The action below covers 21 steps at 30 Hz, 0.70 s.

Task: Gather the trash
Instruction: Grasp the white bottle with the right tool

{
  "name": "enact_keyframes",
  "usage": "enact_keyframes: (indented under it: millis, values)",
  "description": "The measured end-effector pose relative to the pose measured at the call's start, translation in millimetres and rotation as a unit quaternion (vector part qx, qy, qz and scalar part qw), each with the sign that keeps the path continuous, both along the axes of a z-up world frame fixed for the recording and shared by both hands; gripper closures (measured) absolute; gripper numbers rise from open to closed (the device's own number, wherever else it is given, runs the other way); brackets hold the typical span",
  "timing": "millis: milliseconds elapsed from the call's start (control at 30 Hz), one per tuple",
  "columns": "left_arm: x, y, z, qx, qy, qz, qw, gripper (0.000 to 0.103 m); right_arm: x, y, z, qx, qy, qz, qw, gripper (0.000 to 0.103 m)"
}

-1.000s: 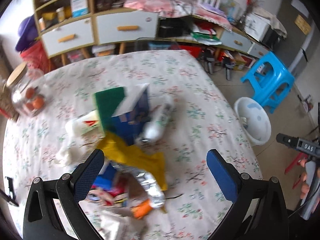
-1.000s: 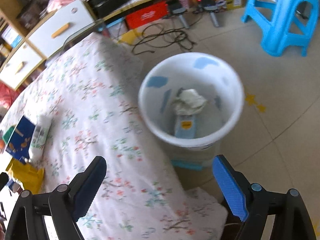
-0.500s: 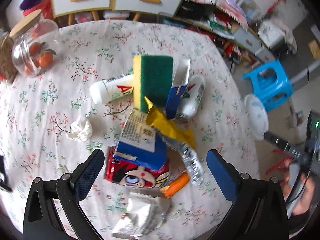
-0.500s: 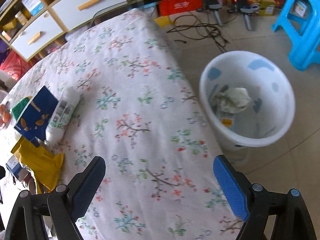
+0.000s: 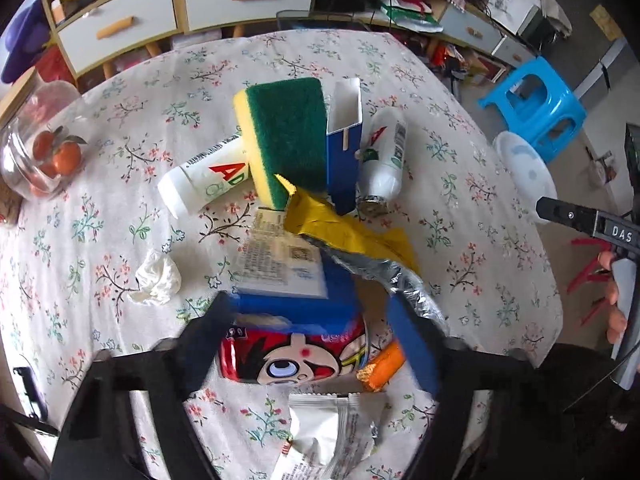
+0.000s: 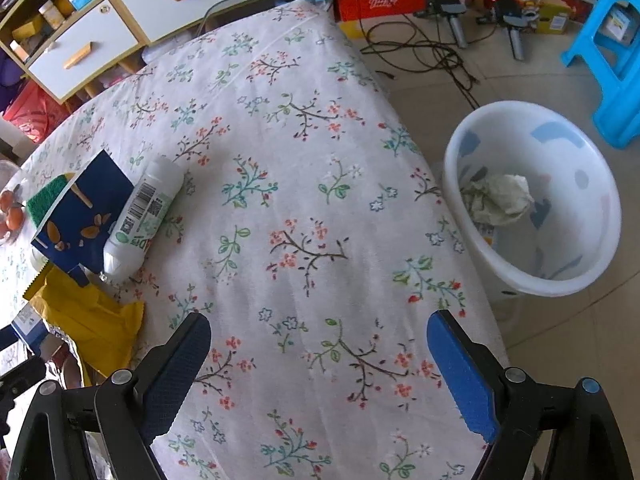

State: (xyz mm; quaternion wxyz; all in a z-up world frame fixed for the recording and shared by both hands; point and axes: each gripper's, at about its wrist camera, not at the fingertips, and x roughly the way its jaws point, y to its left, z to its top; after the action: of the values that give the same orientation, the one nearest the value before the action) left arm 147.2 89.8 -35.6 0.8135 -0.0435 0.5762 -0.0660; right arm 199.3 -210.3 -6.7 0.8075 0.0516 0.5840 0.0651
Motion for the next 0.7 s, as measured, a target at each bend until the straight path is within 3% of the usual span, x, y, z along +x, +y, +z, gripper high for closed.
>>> enact_keyframes:
  millis: [33,367,700]
  values:
    - [0,1,1,-0.009,-0.002,-0.001,1.0,0.046,1,2,-1,0.001,0.002,0.0,1.0,0.012]
    - [-21,25,34,-0.047,-0.052,0.026,0.9972,0.046,17,43,-7,0.013,0.003,0.013,1.0,0.012]
    - [-41,69,51,-0.054,-0.085,0.089,0.9909,0.046,38,113,-27,0.045,0.015,0.055,0.997,0.012]
